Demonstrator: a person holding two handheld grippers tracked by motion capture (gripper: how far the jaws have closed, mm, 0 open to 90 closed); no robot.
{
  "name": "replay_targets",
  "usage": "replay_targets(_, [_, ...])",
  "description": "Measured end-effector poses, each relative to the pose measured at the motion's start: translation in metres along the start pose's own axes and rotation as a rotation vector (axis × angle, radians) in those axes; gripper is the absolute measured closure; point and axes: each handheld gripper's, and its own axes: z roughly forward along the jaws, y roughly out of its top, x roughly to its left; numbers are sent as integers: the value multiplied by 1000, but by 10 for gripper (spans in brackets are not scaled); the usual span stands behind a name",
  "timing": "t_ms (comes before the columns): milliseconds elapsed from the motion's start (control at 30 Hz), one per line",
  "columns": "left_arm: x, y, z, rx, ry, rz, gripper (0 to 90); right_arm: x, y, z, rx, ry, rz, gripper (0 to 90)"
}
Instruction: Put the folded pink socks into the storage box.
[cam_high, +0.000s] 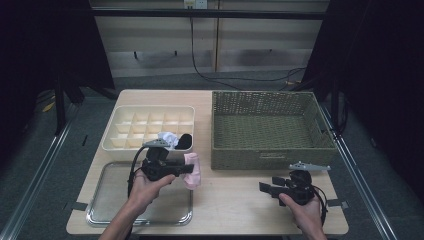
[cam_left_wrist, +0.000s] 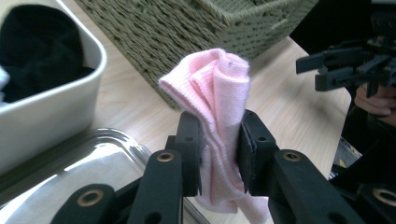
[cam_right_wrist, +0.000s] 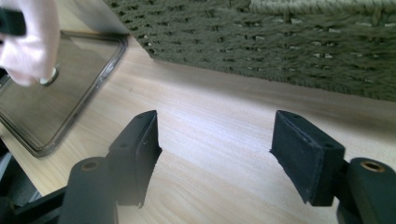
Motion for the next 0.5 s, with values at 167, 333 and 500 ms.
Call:
replay_targets(167, [4,-1,-5,5,9,-6,725,0,-1,0,3,-7,-5,287])
replay_targets(333, [9,1,-14,-4,29,-18,725,-1,0,-2,-10,-8,-12,228])
replay_targets(500, [14,0,-23,0,59,-8,725,1,-1,-2,-12,10,-27,169])
